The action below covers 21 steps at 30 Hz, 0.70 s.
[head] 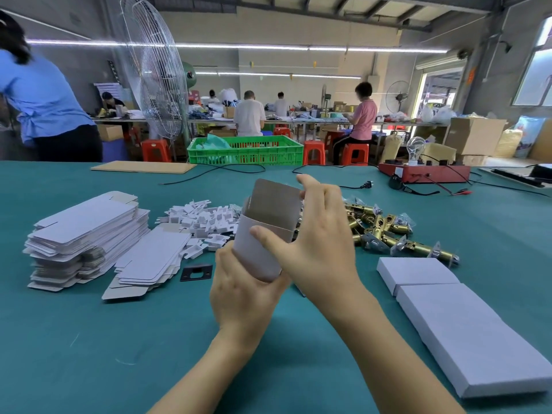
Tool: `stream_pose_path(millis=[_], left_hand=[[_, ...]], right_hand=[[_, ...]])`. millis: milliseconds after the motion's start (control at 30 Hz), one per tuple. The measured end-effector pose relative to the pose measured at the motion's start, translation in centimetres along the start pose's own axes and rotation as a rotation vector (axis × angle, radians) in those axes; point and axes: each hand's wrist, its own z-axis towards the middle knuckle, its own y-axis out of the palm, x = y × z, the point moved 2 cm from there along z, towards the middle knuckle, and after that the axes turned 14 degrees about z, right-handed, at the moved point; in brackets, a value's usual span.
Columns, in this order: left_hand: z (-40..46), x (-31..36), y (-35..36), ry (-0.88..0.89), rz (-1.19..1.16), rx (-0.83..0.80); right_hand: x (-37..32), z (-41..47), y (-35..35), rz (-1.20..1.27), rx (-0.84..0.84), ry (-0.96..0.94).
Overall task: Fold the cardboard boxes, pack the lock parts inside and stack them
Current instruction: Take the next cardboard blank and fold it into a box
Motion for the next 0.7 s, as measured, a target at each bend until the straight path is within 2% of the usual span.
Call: stream_pose_path(millis=[67,133,300,500,700], left_hand=[[0.1,-0.1,-0.1,-0.055,-0.064,-0.016],[0.0,0.0,0.0,-0.071,-0.113,-0.018],[-0.8,0.6,0.1,-0.019,-0.146,-0.014],[-0.6,0.4,0.3,0.139,-0.229,-0.090],[-0.4,0.0,0.6,0.161,-0.441,-0.231]], right_hand=[[0.2,-0.4,0.9,0.207,0.007,0.085],[0.4,-0.9,1.6,0.315,0.045,0.142],[2.1,-1.6,3.0,0.575,-0.069,0.307],[2.5,-1.2,2.5,0.639,0.004,0.263],[3.8,-0.6,1.7,0.625,0.034,0.275]])
